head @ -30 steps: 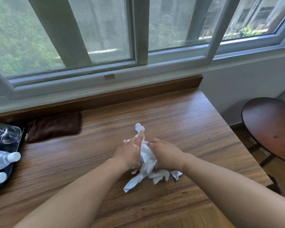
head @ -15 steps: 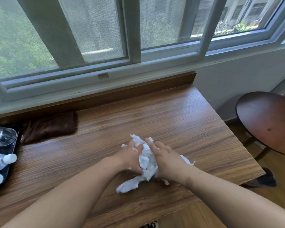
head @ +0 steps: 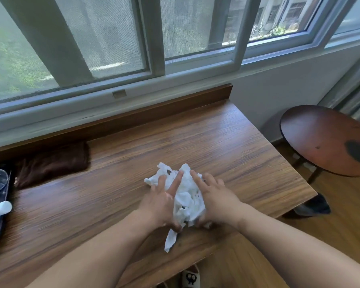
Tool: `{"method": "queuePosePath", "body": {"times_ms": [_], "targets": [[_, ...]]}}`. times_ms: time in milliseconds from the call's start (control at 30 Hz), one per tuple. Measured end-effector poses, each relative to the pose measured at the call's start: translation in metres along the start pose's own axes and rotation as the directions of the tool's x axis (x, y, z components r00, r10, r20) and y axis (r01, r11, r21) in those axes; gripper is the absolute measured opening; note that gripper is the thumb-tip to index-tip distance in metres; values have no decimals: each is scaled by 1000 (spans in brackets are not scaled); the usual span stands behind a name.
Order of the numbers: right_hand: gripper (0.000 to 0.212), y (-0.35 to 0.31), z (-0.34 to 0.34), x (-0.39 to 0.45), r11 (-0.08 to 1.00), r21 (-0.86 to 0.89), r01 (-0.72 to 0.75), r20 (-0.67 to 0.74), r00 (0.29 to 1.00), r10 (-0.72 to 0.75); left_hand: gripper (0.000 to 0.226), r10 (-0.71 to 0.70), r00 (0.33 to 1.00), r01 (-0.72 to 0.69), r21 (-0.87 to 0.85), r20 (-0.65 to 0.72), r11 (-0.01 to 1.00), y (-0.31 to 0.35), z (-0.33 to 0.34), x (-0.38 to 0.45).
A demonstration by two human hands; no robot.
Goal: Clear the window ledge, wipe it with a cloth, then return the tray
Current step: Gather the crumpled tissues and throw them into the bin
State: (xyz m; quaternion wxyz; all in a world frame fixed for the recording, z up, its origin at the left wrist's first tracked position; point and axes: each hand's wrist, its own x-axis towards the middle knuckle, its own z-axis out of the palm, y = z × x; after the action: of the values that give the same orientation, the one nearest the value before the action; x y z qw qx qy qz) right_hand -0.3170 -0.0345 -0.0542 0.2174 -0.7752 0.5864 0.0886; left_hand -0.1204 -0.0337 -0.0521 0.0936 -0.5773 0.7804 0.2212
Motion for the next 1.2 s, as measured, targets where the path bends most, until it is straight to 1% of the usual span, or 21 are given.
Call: {"method": "queuePosePath", "body": {"times_ms": [100, 167, 333, 433, 500, 600, 667, 733, 833, 933, 1000, 1067, 1200], "targets": [[143, -11, 11, 11, 994, 92, 55, -24, 998, -53, 149, 31, 1000, -30, -98, 5, 995, -9, 1, 5], [134, -17, 17, 14, 991, 119, 61, -44, 997, -56, 140, 49, 999, -48, -135, 2, 990, -14, 1, 6], [89, -38, 22, 5, 974, 221, 41, -95, 995, -20, 107, 79, 995, -92, -243, -62, 966, -13, 16, 1], [67, -49, 26, 0, 966, 257, 18, -136, 991, 18, 89, 89, 992, -112, -287, -90, 951, -11, 17, -1], [62, -50, 23, -3, 965, 262, 8, -176, 984, 39, 87, 118, 985, -150, -284, -127, 947, -7, 11, 2], [60, -38, 10, -9, 964, 266, -1, -258, 963, 73, 91, 203, 959, -253, -273, -199, 928, 6, -4, 9], [58, -26, -5, -15, 964, 266, 1, -304, 949, 82, 84, 229, 949, -281, -251, -217, 926, 21, -21, 16], [55, -10, -22, -21, 962, 271, 6, -348, 933, 93, 79, 255, 938, -306, -216, -236, 927, 40, -36, 25], [58, 22, -43, -29, 965, 262, -5, -395, 912, 112, 79, 295, 924, -341, -175, -242, 924, 73, -53, 44], [62, 66, -59, -36, 956, 291, -15, -428, 892, 145, 80, 333, 911, -373, -141, -245, 917, 118, -64, 68], [63, 105, -67, -42, 956, 293, -14, -472, 867, 157, 80, 359, 899, -397, -122, -249, 910, 153, -68, 87], [58, 148, -75, -50, 958, 287, -11, -513, 843, 163, 80, 389, 882, -429, -113, -267, 896, 192, -68, 110], [53, 244, -88, -71, 944, 329, -23, -527, 825, 204, 74, 430, 857, -475, -111, -285, 873, 281, -59, 156]]}}
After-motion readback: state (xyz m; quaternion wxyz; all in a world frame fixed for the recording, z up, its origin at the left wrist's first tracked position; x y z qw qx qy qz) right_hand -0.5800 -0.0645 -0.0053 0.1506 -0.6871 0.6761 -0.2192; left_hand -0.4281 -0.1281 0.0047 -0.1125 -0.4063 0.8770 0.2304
